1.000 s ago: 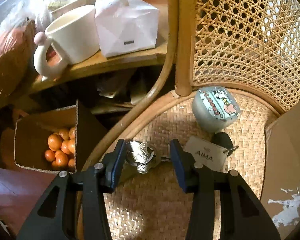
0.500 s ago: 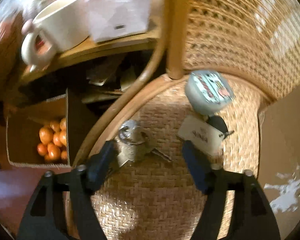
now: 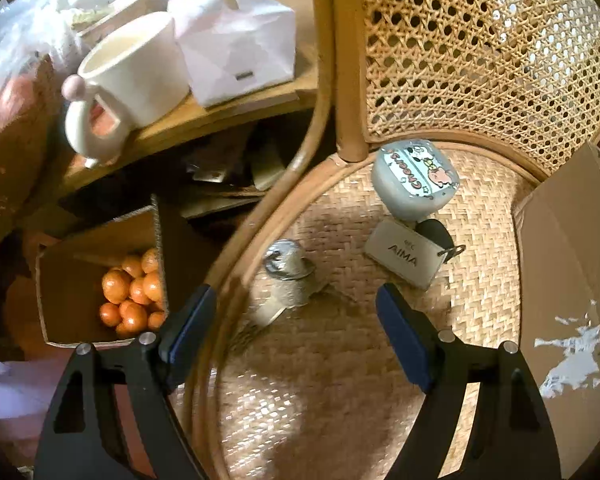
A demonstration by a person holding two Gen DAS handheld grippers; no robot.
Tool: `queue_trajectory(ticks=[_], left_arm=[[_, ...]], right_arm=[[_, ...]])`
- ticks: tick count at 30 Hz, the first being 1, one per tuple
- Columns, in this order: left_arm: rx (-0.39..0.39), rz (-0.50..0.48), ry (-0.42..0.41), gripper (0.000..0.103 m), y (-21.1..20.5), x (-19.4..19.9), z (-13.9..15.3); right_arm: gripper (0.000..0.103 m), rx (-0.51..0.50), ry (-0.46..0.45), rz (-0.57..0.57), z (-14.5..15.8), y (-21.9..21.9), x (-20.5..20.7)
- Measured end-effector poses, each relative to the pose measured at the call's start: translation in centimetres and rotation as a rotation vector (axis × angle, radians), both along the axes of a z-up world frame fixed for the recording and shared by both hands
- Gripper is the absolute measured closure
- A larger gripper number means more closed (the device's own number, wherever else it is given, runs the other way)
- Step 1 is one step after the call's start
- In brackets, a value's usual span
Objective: Organize rigid objects
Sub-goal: 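Grasp the silver keys with the left tool and lift them, then carry the keys into the cardboard box and open the left tool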
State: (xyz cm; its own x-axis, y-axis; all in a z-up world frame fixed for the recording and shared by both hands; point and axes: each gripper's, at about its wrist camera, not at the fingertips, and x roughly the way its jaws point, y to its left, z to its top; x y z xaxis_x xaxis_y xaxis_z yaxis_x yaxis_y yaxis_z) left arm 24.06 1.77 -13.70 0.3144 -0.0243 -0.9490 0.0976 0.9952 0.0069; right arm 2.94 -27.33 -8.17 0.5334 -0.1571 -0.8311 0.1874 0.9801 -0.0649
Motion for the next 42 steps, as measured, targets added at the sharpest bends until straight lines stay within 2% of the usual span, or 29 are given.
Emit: queue_trajectory(ticks=[3,9,14,17,21,22,23,24,25,29,37,42], left_arm=[[0.048,-0.003,-0.032,0.022,0.1,-0.2,0.2],[0.039,-0.054,-0.044,0.024,0.0,-0.1,-1.2],[-0.055,-0.059,-0.017,0.042,0.2,0.0,-2.1],[-0.128,-0.031,-0.023,0.045,0.8,0.3,-2.8],[-0.134,-0.025,-0.046,0.052,0.7,0.3,-3.1],[-0.131,-0.025,-0.048,0.058,0.7,0.2,-3.0],[-0.130,-0.020,-0.048,0.071,0.7,0.2,-2.9],[-0.130,-0.012,-0.042,0.078,0.8,0.2,-2.8],[-0.136,-0.007,-0.034,0.079,0.8,0.2,-2.5],[-0.124,-0.018,-0.037,0.079,0.6,-0.2,-2.6],[-0.158,-0.011,-0.038,0.080,0.5,-0.8,-1.8],[-0.155,-0.064,-0.053,0.080,-0.7,-2.0,-0.6]], right_arm=[[0.096,0.000,0.000,0.000,0.0,0.0,0.0],[0.096,0.000,0.000,0.000,0.0,0.0,0.0],[0.096,0.000,0.000,0.000,0.0,0.0,0.0],[0.096,0.000,0.000,-0.001,0.0,0.0,0.1],[0.096,0.000,0.000,0.000,0.0,0.0,0.0],[0.096,0.000,0.001,0.000,0.0,0.0,0.0],[0.096,0.000,0.001,0.000,0.0,0.1,0.1],[0.096,-0.001,0.000,0.000,0.0,0.0,0.0],[0.096,0.000,0.000,0.000,0.0,0.0,0.0],[0.096,0.000,0.000,0.000,0.0,0.0,0.0],[0.096,-0.001,0.000,0.000,0.0,0.0,0.0],[0.096,-0.001,0.001,0.001,0.0,0.1,0.1]])
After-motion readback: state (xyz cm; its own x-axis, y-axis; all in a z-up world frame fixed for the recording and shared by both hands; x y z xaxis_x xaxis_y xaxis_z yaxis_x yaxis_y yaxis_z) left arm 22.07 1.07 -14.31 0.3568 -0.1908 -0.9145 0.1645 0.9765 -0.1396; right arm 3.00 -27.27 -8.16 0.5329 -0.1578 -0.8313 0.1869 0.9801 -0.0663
